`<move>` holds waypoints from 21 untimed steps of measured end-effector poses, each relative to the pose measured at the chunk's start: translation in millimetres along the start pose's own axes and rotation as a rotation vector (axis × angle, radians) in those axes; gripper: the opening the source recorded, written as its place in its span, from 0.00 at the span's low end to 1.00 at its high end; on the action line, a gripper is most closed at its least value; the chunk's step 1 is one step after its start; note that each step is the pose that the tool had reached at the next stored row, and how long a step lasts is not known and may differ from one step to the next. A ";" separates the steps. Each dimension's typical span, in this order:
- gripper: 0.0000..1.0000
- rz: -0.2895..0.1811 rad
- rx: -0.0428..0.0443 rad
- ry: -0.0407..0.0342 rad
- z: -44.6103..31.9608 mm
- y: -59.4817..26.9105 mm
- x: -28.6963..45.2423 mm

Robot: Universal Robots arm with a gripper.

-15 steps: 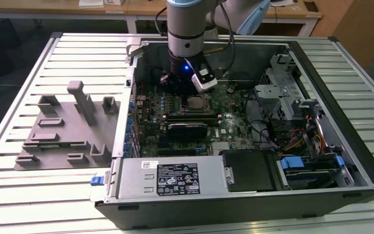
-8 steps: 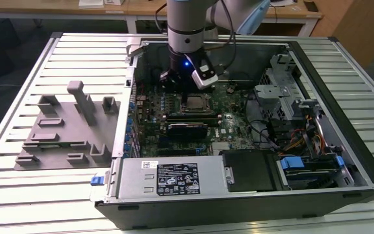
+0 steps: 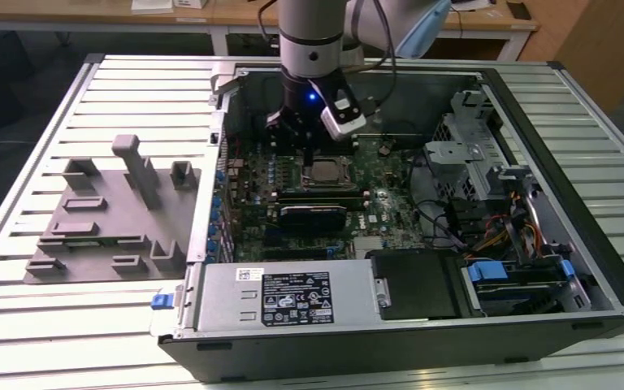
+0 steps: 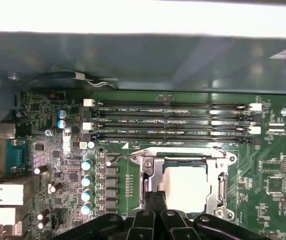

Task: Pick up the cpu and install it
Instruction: 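Close the cpu cover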

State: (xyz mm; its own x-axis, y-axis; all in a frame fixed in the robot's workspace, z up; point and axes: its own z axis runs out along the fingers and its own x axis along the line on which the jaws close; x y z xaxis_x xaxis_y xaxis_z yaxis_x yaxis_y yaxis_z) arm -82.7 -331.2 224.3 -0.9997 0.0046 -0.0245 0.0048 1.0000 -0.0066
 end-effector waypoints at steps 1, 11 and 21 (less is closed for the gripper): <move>0.11 0.000 0.0000 -0.0005 -1.5 0.0 0.0; 0.11 0.000 0.0001 -0.0009 -2.4 0.0 -4.8; 0.11 0.000 0.0001 -0.0007 -1.7 0.1 -35.7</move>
State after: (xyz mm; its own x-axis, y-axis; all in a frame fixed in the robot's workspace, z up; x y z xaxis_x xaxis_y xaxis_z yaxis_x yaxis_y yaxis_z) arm -47.0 -331.2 226.8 -0.9997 0.0046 -0.0252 0.0048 1.0000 -0.0067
